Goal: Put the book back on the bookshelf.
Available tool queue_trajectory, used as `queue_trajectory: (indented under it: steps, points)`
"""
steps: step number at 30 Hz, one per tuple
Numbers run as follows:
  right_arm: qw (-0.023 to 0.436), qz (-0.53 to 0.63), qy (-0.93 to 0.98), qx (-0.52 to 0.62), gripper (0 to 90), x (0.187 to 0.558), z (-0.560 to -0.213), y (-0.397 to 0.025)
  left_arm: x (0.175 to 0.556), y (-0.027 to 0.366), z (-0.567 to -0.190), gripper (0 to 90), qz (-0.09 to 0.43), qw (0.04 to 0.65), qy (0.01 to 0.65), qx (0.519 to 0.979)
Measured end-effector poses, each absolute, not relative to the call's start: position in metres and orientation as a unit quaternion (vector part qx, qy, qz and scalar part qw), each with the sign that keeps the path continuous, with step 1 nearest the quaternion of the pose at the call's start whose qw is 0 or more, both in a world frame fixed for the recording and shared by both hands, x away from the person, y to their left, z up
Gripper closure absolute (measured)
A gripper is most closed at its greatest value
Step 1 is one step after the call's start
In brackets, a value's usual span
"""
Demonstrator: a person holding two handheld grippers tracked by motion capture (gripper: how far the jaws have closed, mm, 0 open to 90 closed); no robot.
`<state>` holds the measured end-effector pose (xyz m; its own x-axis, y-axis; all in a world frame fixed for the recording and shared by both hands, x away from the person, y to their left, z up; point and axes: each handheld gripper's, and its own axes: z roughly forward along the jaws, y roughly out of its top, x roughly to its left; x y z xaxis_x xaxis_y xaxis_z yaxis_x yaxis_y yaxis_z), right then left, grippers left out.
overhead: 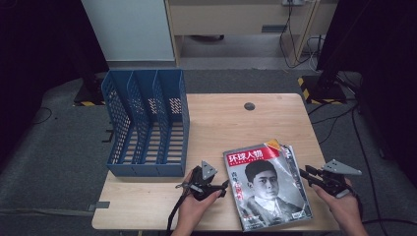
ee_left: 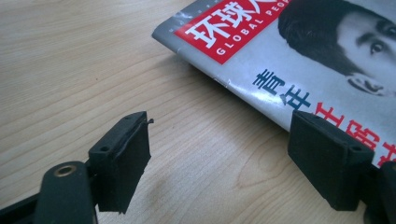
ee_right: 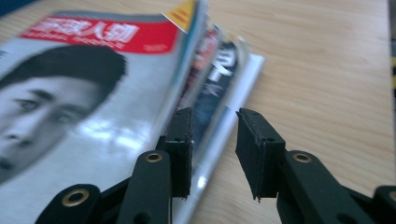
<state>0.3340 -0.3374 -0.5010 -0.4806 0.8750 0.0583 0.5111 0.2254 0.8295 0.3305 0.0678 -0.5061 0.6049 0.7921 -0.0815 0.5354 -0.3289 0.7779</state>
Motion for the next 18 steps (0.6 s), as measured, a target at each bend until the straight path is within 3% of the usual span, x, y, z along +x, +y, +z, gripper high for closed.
queue_trajectory:
  steps: [5,12,18]
  points:
    - [0.202,0.441,0.762,0.429,64.7,0.33,-0.496,-0.32,0.329,0.067,-0.504,22.7,0.157,0.414,0.414,0.795]
    - [0.168,0.441,0.779,0.412,50.4,0.333,-0.503,-0.309,0.331,0.06,-0.505,23.2,0.143,0.426,0.417,0.79]
    - [0.158,0.423,0.795,0.404,45.1,0.336,-0.508,-0.302,0.33,0.058,-0.506,23.1,0.145,0.427,0.414,0.791]
